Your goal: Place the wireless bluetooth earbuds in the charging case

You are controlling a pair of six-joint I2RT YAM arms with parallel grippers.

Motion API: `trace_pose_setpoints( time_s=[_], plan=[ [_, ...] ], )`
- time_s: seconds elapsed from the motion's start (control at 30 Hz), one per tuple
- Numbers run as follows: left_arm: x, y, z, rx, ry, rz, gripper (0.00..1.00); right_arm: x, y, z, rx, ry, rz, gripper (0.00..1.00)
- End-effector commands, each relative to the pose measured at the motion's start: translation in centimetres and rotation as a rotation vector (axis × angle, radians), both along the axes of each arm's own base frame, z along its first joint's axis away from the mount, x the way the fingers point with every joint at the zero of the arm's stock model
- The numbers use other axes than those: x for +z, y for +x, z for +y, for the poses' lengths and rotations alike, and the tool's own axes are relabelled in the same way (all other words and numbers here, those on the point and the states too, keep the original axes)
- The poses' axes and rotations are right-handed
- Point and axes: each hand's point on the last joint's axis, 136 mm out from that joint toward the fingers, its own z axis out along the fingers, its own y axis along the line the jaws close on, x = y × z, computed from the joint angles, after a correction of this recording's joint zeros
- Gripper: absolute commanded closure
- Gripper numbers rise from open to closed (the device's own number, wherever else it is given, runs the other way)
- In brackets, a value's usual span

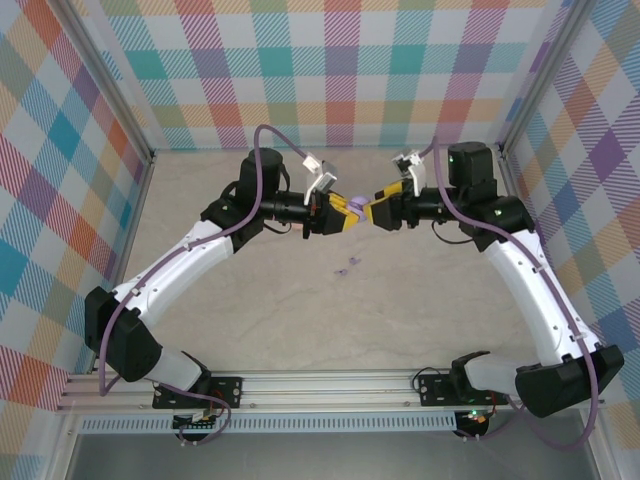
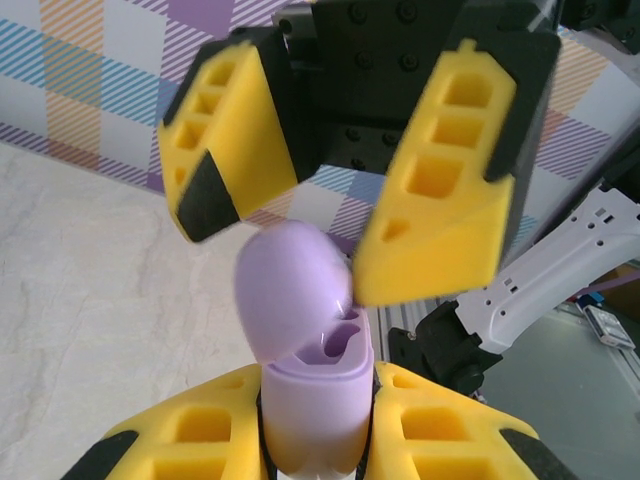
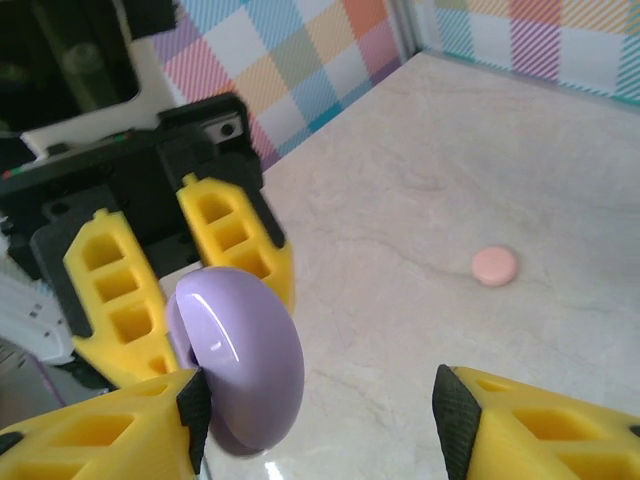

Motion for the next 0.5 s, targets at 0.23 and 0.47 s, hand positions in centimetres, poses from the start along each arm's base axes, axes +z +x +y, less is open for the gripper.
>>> trace_pose_setpoints(
  time_s=[0.23, 0.47],
  plan=[
    [1.8, -2.2, 0.2, -0.059, -0.022, -0.057, 0.88, 1.0, 0.7, -0.4, -0.040, 0.008, -0.035, 0.38],
    [-0.6, -0.8, 0.2, -0.008, 0.039, -0.048, 0.89, 1.2, 0.9, -2.0, -0.165, -0.006, -0.052, 0.36]
  ],
)
